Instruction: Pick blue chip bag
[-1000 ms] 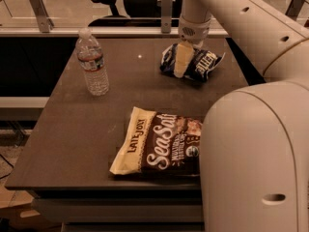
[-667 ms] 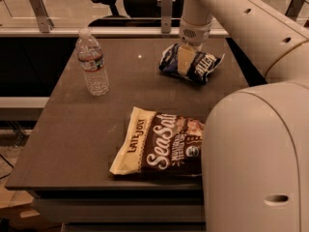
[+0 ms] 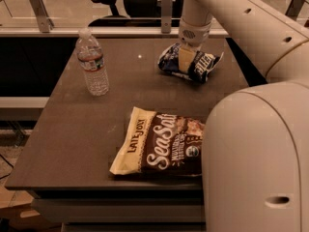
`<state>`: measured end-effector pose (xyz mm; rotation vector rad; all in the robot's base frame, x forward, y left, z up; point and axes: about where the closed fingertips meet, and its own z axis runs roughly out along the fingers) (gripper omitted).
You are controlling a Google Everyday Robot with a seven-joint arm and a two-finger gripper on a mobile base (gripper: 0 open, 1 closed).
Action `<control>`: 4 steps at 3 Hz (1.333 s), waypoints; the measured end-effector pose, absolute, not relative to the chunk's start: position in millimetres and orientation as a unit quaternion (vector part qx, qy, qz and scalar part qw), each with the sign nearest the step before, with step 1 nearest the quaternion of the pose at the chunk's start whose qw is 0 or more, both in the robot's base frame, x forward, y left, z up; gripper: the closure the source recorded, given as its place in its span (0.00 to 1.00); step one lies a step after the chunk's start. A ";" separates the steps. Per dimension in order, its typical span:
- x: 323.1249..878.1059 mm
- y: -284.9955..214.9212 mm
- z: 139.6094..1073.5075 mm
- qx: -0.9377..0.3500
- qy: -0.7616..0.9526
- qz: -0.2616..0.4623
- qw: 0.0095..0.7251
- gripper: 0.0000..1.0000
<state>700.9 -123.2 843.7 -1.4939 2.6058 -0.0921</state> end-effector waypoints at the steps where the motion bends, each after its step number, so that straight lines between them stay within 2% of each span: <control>1: 700.6 -125.2 853.3 -0.497 0.864 -0.033 0.072 1.00; 2: 699.1 -127.5 865.7 -0.509 0.857 -0.010 0.087 1.00; 4: 691.3 -125.1 902.7 -0.548 0.817 0.076 0.162 1.00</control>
Offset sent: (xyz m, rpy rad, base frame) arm -0.0137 -0.0133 0.0527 0.1271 0.0205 0.0834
